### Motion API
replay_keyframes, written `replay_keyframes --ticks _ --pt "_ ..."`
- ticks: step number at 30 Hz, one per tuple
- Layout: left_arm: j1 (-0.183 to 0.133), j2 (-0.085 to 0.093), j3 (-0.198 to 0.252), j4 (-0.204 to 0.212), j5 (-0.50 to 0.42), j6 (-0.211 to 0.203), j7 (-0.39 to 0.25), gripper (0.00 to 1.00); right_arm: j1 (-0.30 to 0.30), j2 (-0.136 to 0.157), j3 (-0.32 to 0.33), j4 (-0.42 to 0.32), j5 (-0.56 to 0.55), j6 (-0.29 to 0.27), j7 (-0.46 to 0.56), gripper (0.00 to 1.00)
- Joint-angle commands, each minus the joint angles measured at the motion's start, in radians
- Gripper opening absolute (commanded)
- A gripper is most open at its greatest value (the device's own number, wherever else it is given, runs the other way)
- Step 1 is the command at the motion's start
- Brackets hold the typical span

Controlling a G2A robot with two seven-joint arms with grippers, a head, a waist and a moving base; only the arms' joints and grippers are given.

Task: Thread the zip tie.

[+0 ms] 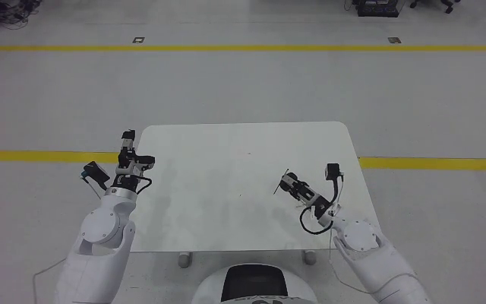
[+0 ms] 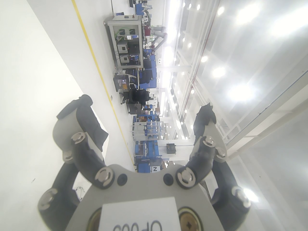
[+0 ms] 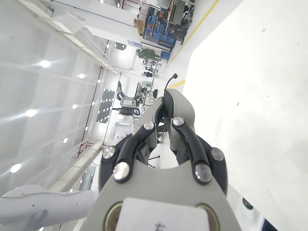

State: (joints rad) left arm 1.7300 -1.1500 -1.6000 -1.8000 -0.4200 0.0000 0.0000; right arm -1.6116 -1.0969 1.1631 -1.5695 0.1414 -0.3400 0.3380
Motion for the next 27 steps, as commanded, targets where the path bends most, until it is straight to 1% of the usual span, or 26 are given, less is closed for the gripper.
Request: replay_keyframes --ticks 1,11,12,13,15,17,18,19,21,22,23,24,25,26,27 --pt "0.0 0.0 0.0 0.0 0.0 0.0 0.0 1.0 0.0 0.0 0.0 0.0 0.0 0.0 0.0 0.0" --pt "-0.002 0.0 0.002 -0.003 0.001 0.0 -0.006 1.0 0.001 0.0 0.0 0.0 -0.01 0.004 -0.003 0.0" --pt "-0.002 0.001 0.007 -0.011 0.015 0.002 -0.04 1.0 0.002 0.0 -0.001 0.0 -0.052 0.006 -0.025 0.0" --pt "0.0 0.003 0.007 -0.017 0.031 0.003 -0.074 1.0 -0.001 -0.002 -0.004 -0.001 -0.071 0.003 -0.048 0.0" --pt "0.008 0.008 0.01 -0.031 0.06 0.001 -0.16 1.0 -0.007 -0.006 -0.012 0.001 -0.084 0.0 -0.085 0.0" --pt "0.013 0.011 0.016 -0.04 0.098 0.007 -0.208 1.0 -0.014 -0.009 -0.015 -0.002 -0.079 0.0 -0.111 0.0" --pt "0.016 0.012 0.027 -0.048 0.112 0.01 -0.222 1.0 -0.019 -0.011 -0.015 -0.003 -0.075 0.0 -0.123 0.0" --pt "0.018 0.011 0.05 -0.058 0.124 0.016 -0.247 1.0 -0.026 -0.013 -0.014 -0.007 -0.067 0.0 -0.139 0.0" --pt "0.013 0.009 0.085 -0.06 0.132 0.028 -0.267 1.0 -0.036 -0.016 -0.013 -0.008 -0.056 0.0 -0.153 0.0" --pt "0.005 0.007 0.12 -0.058 0.134 0.043 -0.286 1.0 -0.044 -0.019 -0.012 -0.008 -0.037 0.0 -0.164 0.0" --pt "-0.004 0.005 0.145 -0.055 0.14 0.054 -0.293 1.0 -0.048 -0.021 -0.013 -0.007 -0.029 0.0 -0.168 0.0" --pt "-0.012 0.004 0.169 -0.053 0.148 0.059 -0.297 1.0 -0.051 -0.023 -0.013 -0.004 -0.026 0.0 -0.171 0.0" --pt "-0.02 0.002 0.197 -0.056 0.168 0.055 -0.305 1.0 -0.05 -0.025 -0.007 -0.002 -0.033 0.0 -0.189 0.0" --pt "-0.026 0.001 0.209 -0.058 0.188 0.048 -0.298 1.0 -0.048 -0.025 -0.003 -0.002 -0.047 0.0 -0.204 0.0" --pt "-0.026 0.001 0.209 -0.058 0.188 0.048 -0.298 1.0 -0.048 -0.025 -0.003 -0.002 -0.047 0.0 -0.204 0.0"
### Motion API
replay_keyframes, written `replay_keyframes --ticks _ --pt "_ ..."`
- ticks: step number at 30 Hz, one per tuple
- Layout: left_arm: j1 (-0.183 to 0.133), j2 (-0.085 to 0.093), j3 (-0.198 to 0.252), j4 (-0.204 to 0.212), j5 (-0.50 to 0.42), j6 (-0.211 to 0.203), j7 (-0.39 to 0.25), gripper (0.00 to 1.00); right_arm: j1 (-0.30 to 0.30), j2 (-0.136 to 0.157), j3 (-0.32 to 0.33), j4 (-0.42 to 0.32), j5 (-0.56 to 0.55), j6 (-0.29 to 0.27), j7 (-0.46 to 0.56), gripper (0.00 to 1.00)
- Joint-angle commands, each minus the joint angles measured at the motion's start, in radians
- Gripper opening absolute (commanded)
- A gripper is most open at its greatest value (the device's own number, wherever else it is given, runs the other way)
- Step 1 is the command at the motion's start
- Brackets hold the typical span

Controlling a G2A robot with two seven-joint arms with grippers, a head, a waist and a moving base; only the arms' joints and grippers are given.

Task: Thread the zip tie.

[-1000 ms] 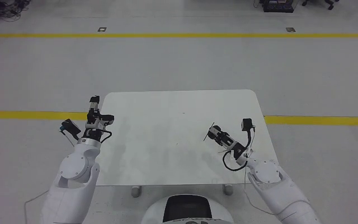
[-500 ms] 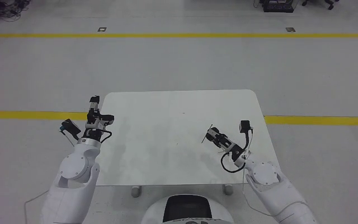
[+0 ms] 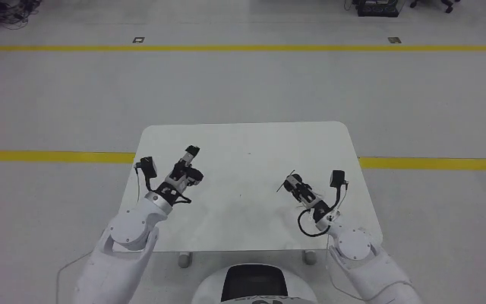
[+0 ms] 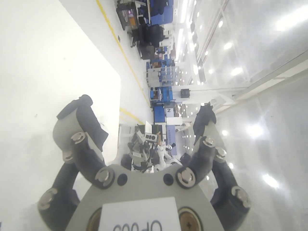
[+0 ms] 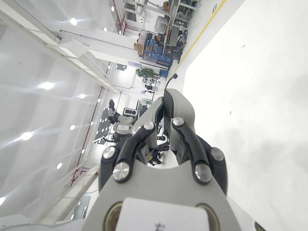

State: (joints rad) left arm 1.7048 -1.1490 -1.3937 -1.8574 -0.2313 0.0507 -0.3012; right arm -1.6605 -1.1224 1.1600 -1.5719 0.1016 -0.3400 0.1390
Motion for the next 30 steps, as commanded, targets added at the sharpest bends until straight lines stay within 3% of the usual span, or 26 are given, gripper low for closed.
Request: replay_keyframes --ticks 1,9,13,18,25,30 --pt "0.0 0.0 0.003 -0.001 0.0 -0.003 0.003 1.0 0.001 0.0 0.0 0.0 -0.007 0.0 -0.005 0.0" --pt "0.0 -0.001 0.009 -0.001 -0.017 -0.001 0.0 1.0 0.001 -0.003 -0.005 0.001 -0.014 0.0 -0.022 0.0" --pt "0.001 0.0 0.031 0.007 -0.065 0.003 -0.087 1.0 0.004 -0.018 -0.035 0.012 0.014 0.0 -0.073 0.0" --pt "-0.03 -0.004 0.103 0.044 -0.052 0.01 -0.128 1.0 -0.005 -0.035 -0.058 0.02 0.049 0.0 -0.098 0.0" --pt "-0.073 -0.017 0.216 0.061 -0.04 0.018 -0.115 1.0 -0.037 -0.051 -0.034 0.021 0.084 0.0 -0.073 0.0" --pt "-0.076 -0.017 0.228 0.047 -0.018 -0.005 -0.103 1.0 -0.046 -0.057 -0.018 0.019 0.084 0.0 -0.048 0.0"
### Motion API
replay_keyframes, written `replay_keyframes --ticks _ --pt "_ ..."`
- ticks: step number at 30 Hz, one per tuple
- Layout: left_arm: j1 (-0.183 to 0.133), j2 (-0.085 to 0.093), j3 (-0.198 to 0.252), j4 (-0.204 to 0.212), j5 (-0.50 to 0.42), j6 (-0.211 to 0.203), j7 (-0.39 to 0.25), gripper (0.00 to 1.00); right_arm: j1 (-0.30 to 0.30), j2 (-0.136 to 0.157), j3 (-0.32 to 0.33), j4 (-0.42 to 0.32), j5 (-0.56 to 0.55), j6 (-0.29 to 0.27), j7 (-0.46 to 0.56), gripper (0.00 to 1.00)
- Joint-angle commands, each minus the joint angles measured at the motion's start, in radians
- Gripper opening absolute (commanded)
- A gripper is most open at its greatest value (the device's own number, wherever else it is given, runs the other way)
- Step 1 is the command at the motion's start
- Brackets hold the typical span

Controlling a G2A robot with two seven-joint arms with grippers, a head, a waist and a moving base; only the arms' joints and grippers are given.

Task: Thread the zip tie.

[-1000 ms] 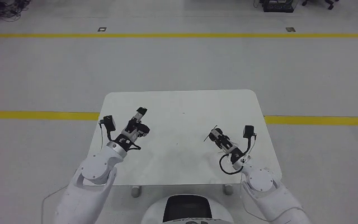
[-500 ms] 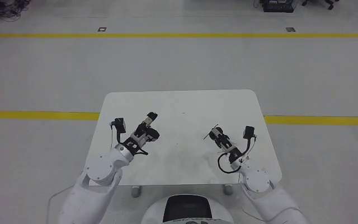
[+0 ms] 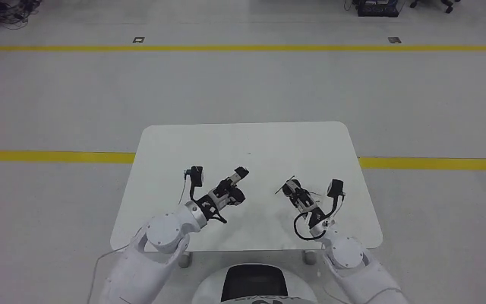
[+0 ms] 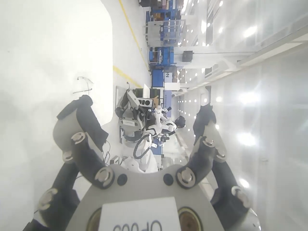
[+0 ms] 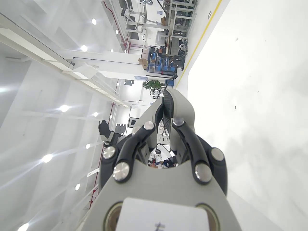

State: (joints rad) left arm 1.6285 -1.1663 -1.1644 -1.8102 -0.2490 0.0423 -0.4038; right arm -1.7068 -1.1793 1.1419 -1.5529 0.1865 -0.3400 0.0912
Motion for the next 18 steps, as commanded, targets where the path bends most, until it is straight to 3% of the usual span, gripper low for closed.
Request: replay_keyframes --ticks 1,6,12,15,18 --pt "0.0 0.0 -0.001 0.0 0.0 0.003 0.0 1.0 0.0 0.0 0.0 0.0 -0.001 0.0 -0.001 0.0" --pt "-0.001 0.0 0.003 0.0 0.0 0.004 0.0 1.0 0.0 0.0 0.0 0.0 -0.001 0.0 -0.001 0.0" --pt "-0.043 -0.006 0.083 0.021 0.046 0.04 -0.031 1.0 0.012 -0.005 -0.007 0.009 0.031 0.0 0.036 0.0" --pt "-0.063 -0.012 0.114 0.041 0.034 0.062 -0.009 1.0 0.015 -0.007 -0.001 0.004 0.036 0.0 0.065 0.0" --pt "-0.069 -0.016 0.134 0.035 0.011 0.072 0.0 1.0 0.016 -0.008 0.006 0.008 0.041 0.0 0.102 0.0"
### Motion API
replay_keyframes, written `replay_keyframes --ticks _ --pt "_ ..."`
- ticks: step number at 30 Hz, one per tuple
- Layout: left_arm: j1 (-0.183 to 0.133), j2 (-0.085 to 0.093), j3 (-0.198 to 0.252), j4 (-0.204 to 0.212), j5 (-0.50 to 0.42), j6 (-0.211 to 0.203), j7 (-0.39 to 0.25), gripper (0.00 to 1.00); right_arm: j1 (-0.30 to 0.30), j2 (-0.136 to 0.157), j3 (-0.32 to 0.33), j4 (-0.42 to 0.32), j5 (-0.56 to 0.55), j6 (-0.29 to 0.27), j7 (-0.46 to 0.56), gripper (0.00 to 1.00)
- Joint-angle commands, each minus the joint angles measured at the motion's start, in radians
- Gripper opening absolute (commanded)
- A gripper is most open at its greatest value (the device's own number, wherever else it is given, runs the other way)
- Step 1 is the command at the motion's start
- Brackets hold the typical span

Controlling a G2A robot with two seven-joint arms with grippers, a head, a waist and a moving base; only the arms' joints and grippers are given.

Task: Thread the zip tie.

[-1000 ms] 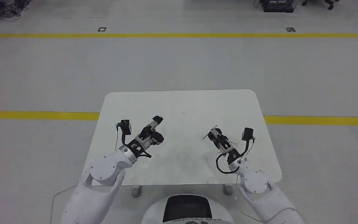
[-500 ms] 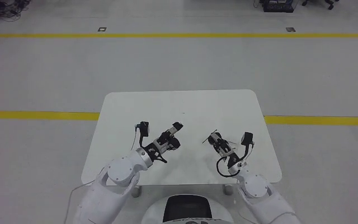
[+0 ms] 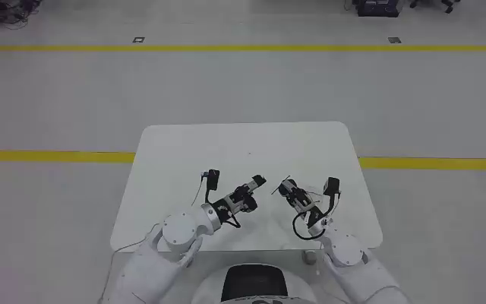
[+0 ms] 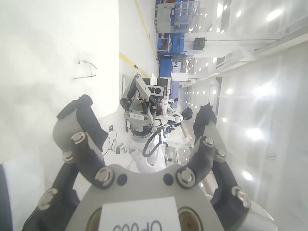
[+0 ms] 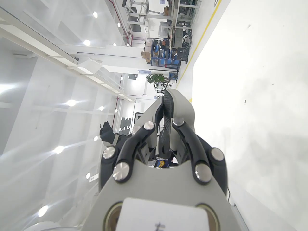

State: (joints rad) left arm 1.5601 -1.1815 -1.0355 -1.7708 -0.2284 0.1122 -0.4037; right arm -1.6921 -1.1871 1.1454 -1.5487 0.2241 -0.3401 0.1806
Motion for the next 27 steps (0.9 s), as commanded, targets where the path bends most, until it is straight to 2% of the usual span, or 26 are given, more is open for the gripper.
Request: replay_keyframes --ticks 1,23,27 --pt "-0.001 0.0 0.01 -0.01 -0.007 0.002 -0.006 1.0 0.002 -0.001 0.003 0.005 0.005 0.0 0.016 0.0" --pt "-0.001 0.0 0.016 -0.01 -0.001 0.001 -0.004 1.0 0.002 -0.001 0.003 0.004 0.004 0.0 0.016 0.0" --pt "-0.02 -0.001 0.038 0.009 -0.049 0.012 -0.073 1.0 -0.001 0.002 0.023 -0.022 -0.023 0.0 0.08 0.0"
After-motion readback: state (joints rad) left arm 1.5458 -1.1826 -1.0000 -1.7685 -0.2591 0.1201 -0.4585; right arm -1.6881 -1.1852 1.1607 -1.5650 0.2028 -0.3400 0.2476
